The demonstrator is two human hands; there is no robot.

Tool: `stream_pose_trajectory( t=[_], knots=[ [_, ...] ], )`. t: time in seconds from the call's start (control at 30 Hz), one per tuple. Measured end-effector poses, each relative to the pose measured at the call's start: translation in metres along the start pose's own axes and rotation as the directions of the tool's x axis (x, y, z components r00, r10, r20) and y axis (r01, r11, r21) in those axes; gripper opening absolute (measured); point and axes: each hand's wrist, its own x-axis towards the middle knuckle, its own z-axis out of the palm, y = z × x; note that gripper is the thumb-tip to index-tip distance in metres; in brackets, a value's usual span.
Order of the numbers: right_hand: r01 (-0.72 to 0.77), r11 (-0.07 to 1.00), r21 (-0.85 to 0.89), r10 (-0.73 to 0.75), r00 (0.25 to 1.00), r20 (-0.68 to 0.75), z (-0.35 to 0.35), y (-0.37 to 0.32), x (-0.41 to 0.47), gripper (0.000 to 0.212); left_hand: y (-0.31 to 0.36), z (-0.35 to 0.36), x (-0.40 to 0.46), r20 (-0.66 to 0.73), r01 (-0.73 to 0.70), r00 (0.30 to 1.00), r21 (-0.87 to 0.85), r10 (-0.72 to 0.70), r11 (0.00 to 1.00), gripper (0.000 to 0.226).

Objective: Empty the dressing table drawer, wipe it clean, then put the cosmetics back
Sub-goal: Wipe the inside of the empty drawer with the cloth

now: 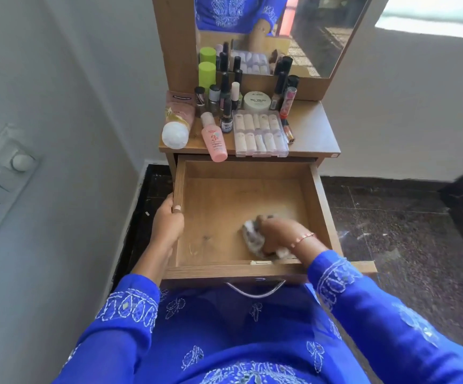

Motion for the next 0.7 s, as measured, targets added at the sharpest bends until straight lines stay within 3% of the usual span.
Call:
stream_pose_trajectory(
  t=[0.13,0.23,0.3,0.43,0.53,0.63,0.7],
  knots=[
    [0.329,0.943,0.054,-0.329,0.944,-0.02,0.006,-0.071,0.008,0.051,-0.003,-0.001,0.001,-0.002,-0.011,1.0,-0.015,0.011,1.0,0.045],
    [0.432,0.898,0.082,-0.427,0.901,-0.079,0.009,-0.095,0.018,0.049,-0.004,0.0,0.003,-0.007,-0.003,1.0,-0.036,0.002,0.999,0.045],
    [0.414,0.91,0.039,-0.406,0.904,-0.133,0.013,-0.097,0.023,0.048,-0.005,0.0,0.004,-0.004,0.007,1.0,-0.039,-0.007,0.999,0.046],
    [0.295,0.955,-0.023,-0.291,0.923,-0.251,0.005,-0.097,0.042,0.066,-0.004,0.002,0.004,0.001,-0.004,1.0,-0.035,0.004,0.999,0.046],
    [0.186,0.979,-0.079,-0.202,0.912,-0.358,-0.02,-0.098,0.059,0.056,-0.006,0.002,0.004,0.007,-0.008,1.0,-0.038,0.009,0.999,0.046],
    [0.159,0.982,-0.101,-0.183,0.93,-0.317,-0.031,-0.095,0.064,0.05,-0.006,0.001,0.004,0.001,0.002,1.0,-0.063,-0.002,0.998,0.045],
    [0.194,0.976,-0.101,-0.213,0.95,-0.227,-0.03,-0.094,0.057,0.06,-0.006,0.002,0.005,0.002,0.003,1.0,-0.064,-0.003,0.998,0.045]
  ],
)
